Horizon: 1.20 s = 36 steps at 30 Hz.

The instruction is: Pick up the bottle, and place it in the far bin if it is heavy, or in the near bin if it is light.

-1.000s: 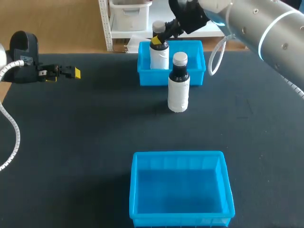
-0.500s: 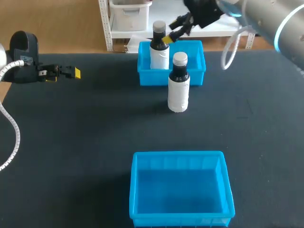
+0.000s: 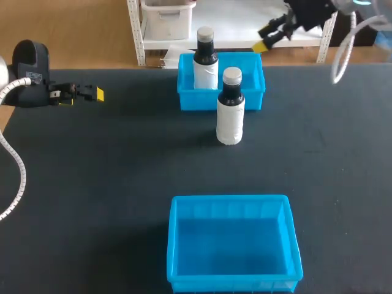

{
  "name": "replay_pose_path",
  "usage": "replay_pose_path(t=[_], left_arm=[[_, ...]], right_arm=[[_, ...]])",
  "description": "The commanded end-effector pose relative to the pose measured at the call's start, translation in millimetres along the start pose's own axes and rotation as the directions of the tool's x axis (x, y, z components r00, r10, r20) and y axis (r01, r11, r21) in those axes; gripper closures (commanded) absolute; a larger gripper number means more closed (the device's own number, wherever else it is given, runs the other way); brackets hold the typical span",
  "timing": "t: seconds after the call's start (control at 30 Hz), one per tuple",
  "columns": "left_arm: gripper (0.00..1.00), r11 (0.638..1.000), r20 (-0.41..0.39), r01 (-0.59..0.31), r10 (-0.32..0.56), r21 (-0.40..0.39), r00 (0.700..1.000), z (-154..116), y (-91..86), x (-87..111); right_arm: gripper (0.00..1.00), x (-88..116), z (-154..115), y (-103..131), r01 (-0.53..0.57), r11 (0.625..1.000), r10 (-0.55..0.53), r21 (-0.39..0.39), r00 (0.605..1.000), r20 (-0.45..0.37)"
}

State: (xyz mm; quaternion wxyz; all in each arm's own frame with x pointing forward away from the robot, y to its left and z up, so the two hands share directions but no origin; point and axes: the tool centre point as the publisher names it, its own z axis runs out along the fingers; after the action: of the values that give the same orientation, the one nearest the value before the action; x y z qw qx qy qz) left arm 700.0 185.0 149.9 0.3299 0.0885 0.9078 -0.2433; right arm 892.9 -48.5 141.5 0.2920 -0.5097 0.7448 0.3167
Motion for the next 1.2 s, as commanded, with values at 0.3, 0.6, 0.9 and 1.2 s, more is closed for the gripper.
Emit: replay_pose_path(t=[0.3,0.6,0.9,1.2], left_arm=[[0.00,1.000,0.000,0.000,0.000,0.000,1.000,0.0,0.0,0.0],[0.00,1.000,0.000,0.000,0.000,0.000,1.000,0.0,0.0,0.0],[0.00,1.000,0.000,0.000,0.000,0.000,1.000,0.0,0.0,0.0],[0.00,1.000,0.000,0.000,0.000,0.000,1.000,0.0,0.0,0.0]], right_arm=[[0.00,40.1,-47.0,95.6,0.096,0.986,-0.108,0.137,0.991,0.082],[0.00,42.9,-33.9,132.3,0.165,0.981,-0.175,0.097,0.979,0.107],[0.00,37.2,-12.7,161.1,0.207,0.978,-0.210,0.037,0.972,0.106],[0.00,32.3,6.6,164.3,0.206,0.979,-0.205,0.002,0.973,0.105]])
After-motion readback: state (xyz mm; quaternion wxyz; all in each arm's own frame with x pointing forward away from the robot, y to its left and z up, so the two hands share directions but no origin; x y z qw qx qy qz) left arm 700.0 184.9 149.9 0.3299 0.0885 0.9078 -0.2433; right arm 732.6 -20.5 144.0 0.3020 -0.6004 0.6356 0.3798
